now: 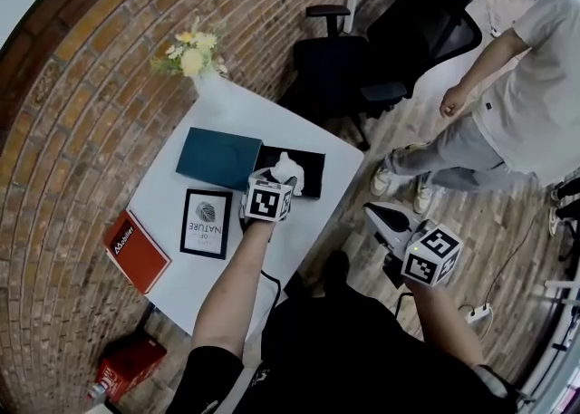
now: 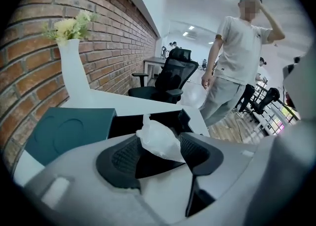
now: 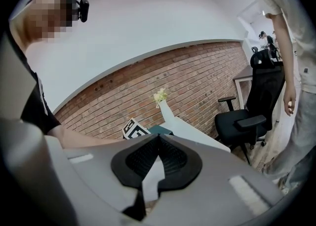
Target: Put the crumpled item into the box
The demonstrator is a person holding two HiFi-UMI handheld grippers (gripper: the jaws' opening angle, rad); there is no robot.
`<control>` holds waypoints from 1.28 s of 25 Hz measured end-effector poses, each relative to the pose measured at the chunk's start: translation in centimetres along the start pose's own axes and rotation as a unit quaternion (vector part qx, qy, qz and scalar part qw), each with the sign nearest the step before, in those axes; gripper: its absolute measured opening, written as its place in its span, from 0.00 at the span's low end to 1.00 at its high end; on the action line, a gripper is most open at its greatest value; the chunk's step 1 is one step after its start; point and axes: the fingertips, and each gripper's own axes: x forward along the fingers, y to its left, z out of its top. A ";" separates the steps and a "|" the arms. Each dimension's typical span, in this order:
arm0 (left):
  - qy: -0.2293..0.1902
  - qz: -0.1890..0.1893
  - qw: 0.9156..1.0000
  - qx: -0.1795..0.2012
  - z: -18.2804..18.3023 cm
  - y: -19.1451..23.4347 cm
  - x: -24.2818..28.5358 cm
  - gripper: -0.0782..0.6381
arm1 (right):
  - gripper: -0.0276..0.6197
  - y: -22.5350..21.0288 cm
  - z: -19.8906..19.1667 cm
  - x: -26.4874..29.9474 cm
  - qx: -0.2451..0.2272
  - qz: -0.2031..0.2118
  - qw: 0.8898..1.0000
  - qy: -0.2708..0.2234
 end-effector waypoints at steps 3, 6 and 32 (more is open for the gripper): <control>-0.006 0.025 0.999 0.018 -0.2 0.9 -1.0 0.55 | 0.04 0.8 0.1 0.4 -0.009 0.010 1.000 0.000; -0.005 0.035 0.999 0.030 0.0 1.3 -2.0 0.57 | 0.04 1.5 0.4 0.7 -0.019 0.019 1.000 0.000; -0.228 0.026 0.972 0.050 8.7 -1.9 -19.3 0.28 | 0.04 4.3 7.7 2.1 -0.087 0.047 0.993 -0.071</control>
